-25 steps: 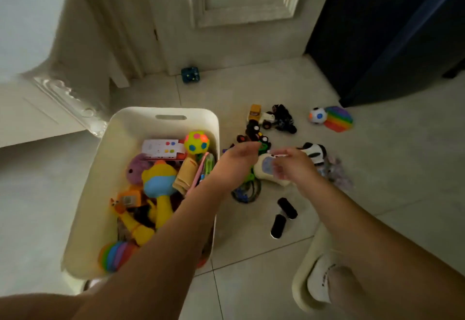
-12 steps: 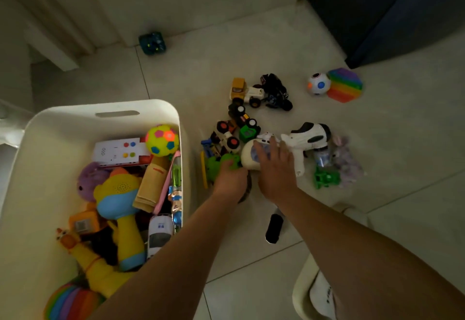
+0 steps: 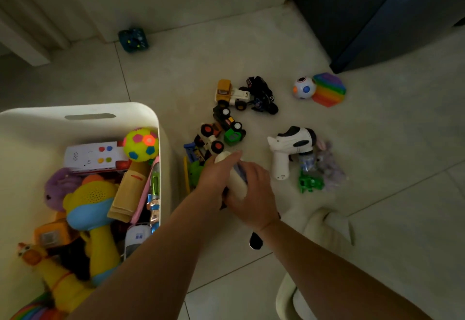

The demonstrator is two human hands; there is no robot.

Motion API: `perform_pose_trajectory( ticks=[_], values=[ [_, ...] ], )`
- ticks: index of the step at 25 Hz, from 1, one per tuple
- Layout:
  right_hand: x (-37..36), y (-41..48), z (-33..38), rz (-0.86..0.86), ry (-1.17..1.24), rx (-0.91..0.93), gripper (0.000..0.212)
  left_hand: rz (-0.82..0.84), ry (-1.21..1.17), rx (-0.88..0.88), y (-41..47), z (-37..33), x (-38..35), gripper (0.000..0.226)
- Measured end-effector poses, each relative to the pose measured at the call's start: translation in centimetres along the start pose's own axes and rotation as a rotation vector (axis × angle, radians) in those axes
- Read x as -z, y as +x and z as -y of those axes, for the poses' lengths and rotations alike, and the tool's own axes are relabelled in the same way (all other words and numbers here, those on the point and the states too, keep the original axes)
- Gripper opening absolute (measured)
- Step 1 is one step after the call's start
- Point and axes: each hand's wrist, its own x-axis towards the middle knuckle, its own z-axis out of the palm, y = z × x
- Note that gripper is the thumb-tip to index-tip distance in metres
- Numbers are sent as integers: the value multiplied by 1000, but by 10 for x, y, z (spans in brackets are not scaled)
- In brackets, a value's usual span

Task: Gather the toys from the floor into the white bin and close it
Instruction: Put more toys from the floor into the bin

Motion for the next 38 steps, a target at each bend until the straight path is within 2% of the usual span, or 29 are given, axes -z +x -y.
perform_pose_trajectory(
  ticks=[2, 4, 6, 7, 9, 10, 12, 14, 16, 18, 21, 23, 25, 28, 30, 32, 36, 38],
  values=[
    [9, -5, 9, -63, 199, -76, 55, -33, -7, 2, -2, 4, 4, 48],
    [23, 11, 15, -259, 374, -305, 42, -77, -32, -27, -10, 6, 8, 41],
    [35, 42, -4, -504, 390, -577, 34, -62, -70, -67, -13, 5, 10, 43],
    [39, 57, -22, -529, 312, -703, 38, -54, -84, -90, -15, 4, 9, 44],
    [37, 75, -59, -358, 127, -880, 61, -59, -96, -128, -24, 1, 10, 43],
    [33, 78, -71, -244, 100, -907, 71, -56, -93, -139, -27, 0, 11, 42],
    [23, 79, -79, -96, 85, -914, 82, -42, -87, -152, -31, -1, 17, 39],
    [19, 80, -80, -84, 80, -897, 83, -22, -64, -176, -33, -1, 23, 36],
    [21, 81, -72, -92, 175, -883, 80, 10, -36, -199, -37, -2, 27, 36],
    [33, 79, -58, -123, 364, -881, 70, 55, -26, -223, -44, -3, 30, 38],
    [59, 68, -8, -97, 835, -757, 43, 180, -142, -242, -64, -10, 37, 33],
    [70, 59, 29, -42, 952, -659, 35, 297, -250, -262, -82, -16, 46, 31],
    [74, 51, 66, 29, 1033, -541, 36, 381, -337, -319, -103, -20, 64, 33],
    [77, 38, 126, 166, 1174, -381, 61, 421, -451, -436, -131, -25, 104, 33],
    [75, 30, 160, 140, 1132, -323, 45, 378, -559, -509, -145, -24, 142, 33],
    [69, 23, 187, 131, 1059, -248, 30, 265, -681, -563, -153, -20, 183, 37],
    [35, 5, 238, 261, 766, -141, 40, -83, -752, -622, -157, 1, 258, 47],
    [12, -3, 253, 342, 578, -144, 47, -309, -674, -626, -156, 16, 278, 42]
  ],
)
